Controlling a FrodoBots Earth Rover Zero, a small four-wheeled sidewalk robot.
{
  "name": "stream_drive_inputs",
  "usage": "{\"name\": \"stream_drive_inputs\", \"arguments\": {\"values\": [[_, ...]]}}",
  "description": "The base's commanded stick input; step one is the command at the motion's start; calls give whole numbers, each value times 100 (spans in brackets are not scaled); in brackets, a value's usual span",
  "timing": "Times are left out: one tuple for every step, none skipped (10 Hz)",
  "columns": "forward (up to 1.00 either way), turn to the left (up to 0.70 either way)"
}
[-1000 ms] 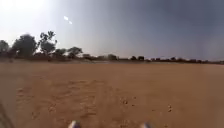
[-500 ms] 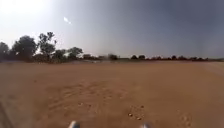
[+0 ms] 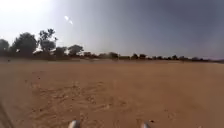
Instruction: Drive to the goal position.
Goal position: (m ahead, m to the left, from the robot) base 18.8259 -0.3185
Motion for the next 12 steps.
{"name": "stream_drive_inputs", "arguments": {"values": [[70,-35],[70,0],[70,0],[70,0],[70,0],[70,0],[70,0],[70,0],[70,0],[70,0],[70,0],[70,0]]}}
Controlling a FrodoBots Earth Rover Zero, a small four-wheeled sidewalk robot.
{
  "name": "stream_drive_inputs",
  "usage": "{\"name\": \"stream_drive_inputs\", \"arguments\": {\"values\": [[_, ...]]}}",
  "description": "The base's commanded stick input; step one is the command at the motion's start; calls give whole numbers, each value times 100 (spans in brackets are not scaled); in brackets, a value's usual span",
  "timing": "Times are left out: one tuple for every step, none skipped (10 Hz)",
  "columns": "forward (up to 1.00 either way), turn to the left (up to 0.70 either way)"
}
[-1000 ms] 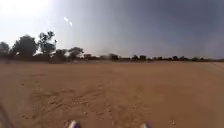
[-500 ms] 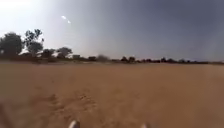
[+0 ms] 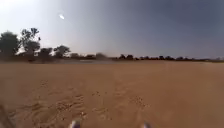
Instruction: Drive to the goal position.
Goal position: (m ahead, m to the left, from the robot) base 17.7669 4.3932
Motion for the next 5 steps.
{"name": "stream_drive_inputs", "arguments": {"values": [[70,0],[70,0],[70,0],[70,0],[70,0]]}}
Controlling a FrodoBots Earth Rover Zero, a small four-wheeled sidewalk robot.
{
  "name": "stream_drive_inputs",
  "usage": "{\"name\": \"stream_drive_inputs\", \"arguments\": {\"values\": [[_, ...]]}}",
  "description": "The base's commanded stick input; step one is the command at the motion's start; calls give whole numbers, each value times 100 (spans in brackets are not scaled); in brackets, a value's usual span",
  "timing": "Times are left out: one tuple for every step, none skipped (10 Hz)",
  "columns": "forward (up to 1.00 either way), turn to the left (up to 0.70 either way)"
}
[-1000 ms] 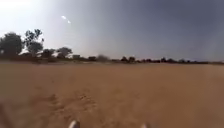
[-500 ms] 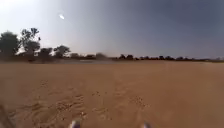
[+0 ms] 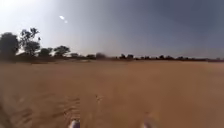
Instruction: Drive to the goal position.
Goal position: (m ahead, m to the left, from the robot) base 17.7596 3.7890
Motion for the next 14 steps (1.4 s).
{"name": "stream_drive_inputs", "arguments": {"values": [[70,0],[70,0],[70,0],[70,0],[70,0],[70,0],[70,0],[70,0],[70,0],[70,0],[70,0],[70,0],[70,0],[70,0]]}}
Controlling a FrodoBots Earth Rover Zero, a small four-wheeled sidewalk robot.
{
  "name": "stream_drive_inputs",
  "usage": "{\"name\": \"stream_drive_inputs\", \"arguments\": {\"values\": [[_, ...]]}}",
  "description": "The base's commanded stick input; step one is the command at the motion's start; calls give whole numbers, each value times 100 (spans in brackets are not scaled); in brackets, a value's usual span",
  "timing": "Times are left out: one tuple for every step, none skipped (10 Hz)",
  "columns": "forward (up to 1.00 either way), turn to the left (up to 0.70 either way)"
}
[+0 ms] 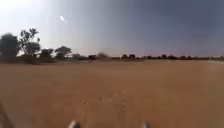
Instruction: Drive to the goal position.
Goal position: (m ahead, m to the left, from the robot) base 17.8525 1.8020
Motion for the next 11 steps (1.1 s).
{"name": "stream_drive_inputs", "arguments": {"values": [[70,0],[70,0],[70,0],[70,0],[70,0],[70,0],[70,0],[70,0],[70,0],[70,0],[70,0]]}}
